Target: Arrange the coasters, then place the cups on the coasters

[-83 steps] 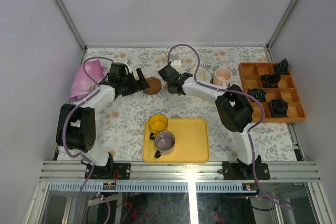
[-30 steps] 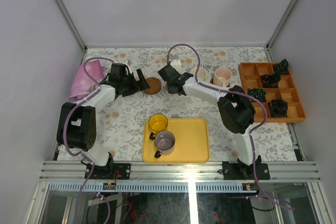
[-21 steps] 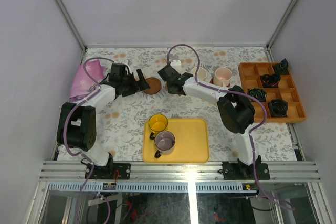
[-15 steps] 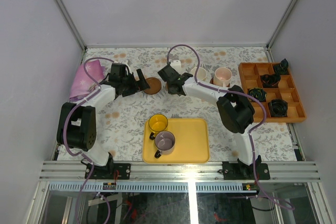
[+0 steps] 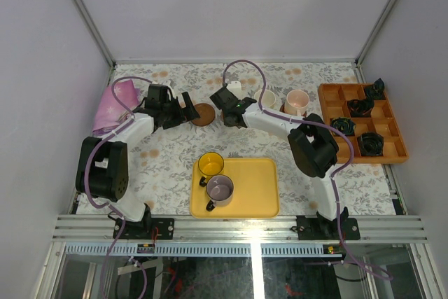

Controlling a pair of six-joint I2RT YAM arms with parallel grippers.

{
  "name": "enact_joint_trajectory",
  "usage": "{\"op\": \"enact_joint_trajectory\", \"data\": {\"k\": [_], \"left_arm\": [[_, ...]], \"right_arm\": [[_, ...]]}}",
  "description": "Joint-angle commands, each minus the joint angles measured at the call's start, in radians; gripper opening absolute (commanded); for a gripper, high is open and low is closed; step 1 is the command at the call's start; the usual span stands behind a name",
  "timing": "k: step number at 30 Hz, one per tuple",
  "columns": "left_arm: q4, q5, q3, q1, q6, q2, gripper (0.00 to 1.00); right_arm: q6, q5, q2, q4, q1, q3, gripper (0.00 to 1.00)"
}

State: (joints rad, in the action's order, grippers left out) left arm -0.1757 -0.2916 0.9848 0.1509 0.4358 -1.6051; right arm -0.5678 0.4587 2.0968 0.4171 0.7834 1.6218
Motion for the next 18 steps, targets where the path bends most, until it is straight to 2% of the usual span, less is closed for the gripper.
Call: {"op": "enact_joint_trajectory", "data": {"k": [1, 13, 18], "left_arm": [[0.028, 0.004, -0.006, 0.006, -0.008, -0.009, 1.00], [0.028, 0.004, -0.006, 0.006, -0.007, -0.007, 1.00], [0.028, 0.004, -0.005, 0.006, -0.007, -0.007, 1.00]], "right_arm": [[-0.019, 0.043, -0.023, -0.029, 0.008, 0.055, 0.26], [-0.016, 0.023, -0.059, -0.034, 0.008, 0.031, 0.58], [-0.011, 0.022, -0.076, -0.029, 0.008, 0.004, 0.60]]}}
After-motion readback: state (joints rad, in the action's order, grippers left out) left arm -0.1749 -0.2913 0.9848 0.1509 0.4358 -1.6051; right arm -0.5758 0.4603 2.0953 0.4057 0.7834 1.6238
